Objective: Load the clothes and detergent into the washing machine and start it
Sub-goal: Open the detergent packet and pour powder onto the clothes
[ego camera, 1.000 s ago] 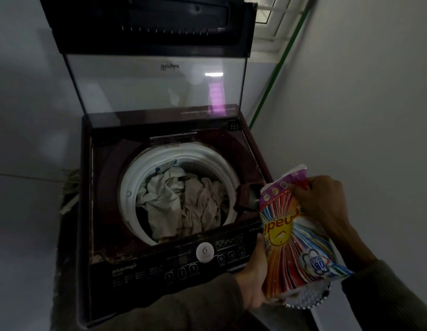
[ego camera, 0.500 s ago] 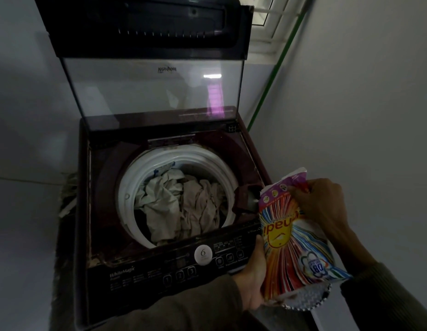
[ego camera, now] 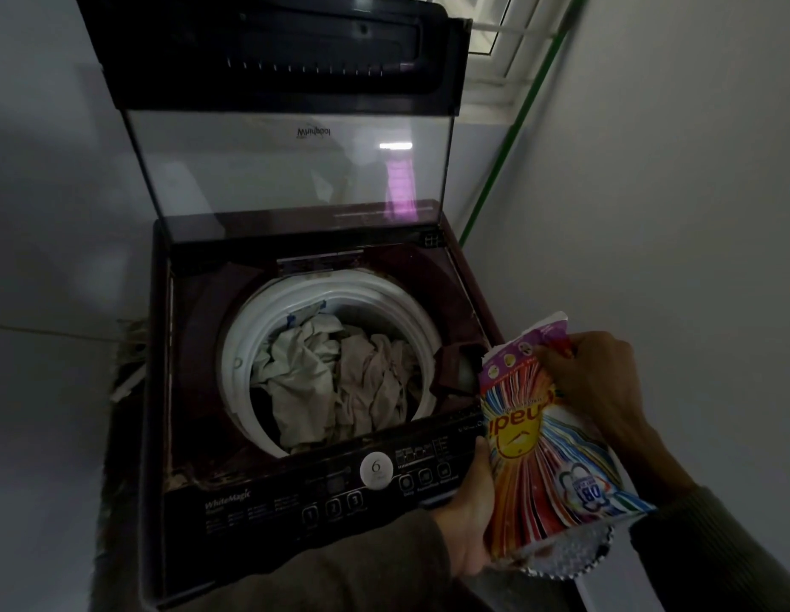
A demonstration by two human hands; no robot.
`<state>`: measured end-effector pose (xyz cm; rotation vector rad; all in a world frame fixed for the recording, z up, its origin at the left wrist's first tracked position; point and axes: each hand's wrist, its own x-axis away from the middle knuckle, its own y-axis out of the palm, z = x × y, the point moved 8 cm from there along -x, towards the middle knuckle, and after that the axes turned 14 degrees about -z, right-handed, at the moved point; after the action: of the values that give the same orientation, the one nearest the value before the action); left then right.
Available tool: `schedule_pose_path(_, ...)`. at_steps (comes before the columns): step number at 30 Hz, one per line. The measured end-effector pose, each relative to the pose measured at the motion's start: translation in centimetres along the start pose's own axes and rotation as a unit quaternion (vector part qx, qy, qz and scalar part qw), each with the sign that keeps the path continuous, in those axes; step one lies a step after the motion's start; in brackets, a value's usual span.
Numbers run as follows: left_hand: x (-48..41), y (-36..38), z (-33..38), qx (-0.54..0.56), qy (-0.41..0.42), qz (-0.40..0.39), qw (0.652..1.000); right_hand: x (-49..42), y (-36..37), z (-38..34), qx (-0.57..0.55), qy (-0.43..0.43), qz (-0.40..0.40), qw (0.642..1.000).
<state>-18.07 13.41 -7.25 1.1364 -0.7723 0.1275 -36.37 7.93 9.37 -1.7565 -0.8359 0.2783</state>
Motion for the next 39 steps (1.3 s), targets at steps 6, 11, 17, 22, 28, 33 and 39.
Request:
schedule_pose_path(6,0.1,0.1,-0.6,-0.003,-0.013,-0.005,1.0,0.6,0.2,0.0,-0.021,0.002,-0.01,1.0)
schedule_pose_path(11,-0.2,-0.4,-0.8,-0.006,-0.008,0.002,1.0,0.8,0.1,-0.3,-0.012,0.0,-0.006,1.0)
schedule_pose_path(17,-0.8,-0.4,-1.2,0.005,-0.017,-0.003,1.0,0.8,0.1,-0.6,-0.021,-0.015,-0.003,1.0)
schedule_pose_path(22,-1.4,-0.8,-1.1,-0.004,-0.022,0.003,1.0,0.7,0.1,-0.6,-0.005,-0.018,0.0,1.0)
schedule_pose_path(28,-2.1,-1.7,-1.0,-0.018,-0.004,0.019,1.0,0.7,0.2,-0.4,-0.009,-0.025,-0.004,1.0)
schedule_pose_path(33,-2.7,-2.8,-0.3,-0.061,0.05,0.06,0.995,1.1,0.3,0.8,-0.035,-0.029,0.0,0.999)
schedule_pose_path(39,-3.3,-2.6,0.8,-0.058,0.142,0.057,0.987,2.1,0.0,2.0,-0.058,-0.061,0.008,0.996)
